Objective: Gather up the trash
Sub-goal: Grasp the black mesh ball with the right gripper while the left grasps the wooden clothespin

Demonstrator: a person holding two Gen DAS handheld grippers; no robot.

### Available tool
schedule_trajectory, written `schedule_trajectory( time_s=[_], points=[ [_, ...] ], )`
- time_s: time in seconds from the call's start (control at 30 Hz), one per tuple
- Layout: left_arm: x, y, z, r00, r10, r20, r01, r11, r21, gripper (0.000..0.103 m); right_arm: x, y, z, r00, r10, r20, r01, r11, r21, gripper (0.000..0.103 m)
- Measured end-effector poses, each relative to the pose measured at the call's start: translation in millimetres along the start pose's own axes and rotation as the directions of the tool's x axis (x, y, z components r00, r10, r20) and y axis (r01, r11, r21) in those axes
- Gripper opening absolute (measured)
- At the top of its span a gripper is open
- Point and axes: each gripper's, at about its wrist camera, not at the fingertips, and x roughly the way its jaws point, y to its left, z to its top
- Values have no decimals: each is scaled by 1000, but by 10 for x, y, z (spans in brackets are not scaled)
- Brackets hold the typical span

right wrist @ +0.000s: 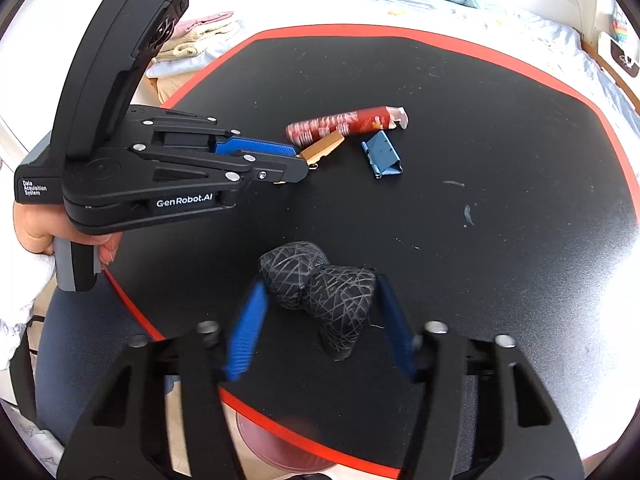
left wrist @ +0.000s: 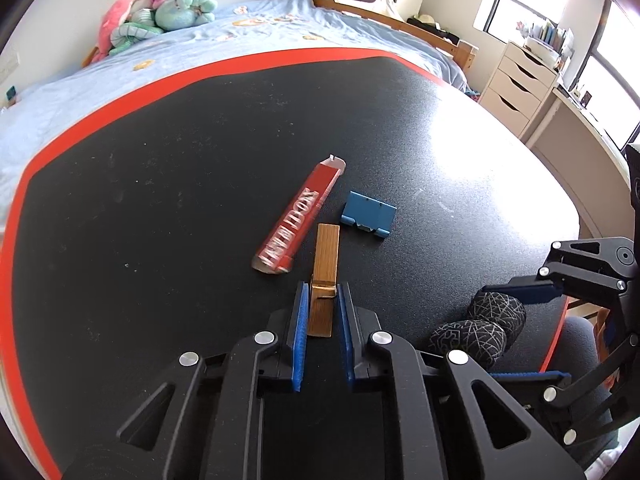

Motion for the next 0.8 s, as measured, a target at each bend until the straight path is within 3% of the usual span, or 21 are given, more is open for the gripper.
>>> schedule_trajectory(
  time_s=[0.27,0.8],
  points=[
    [-38,-20,-36,1000,-2,-5,2,1000,-17,13,-73,29,24,999,-10,33,10,1000,-9,42],
    [-549,-278,-233,1000,3,31,-3,1000,-17,13,-630,81,-108,995,-20,95,20,1000,5,42]
  ],
)
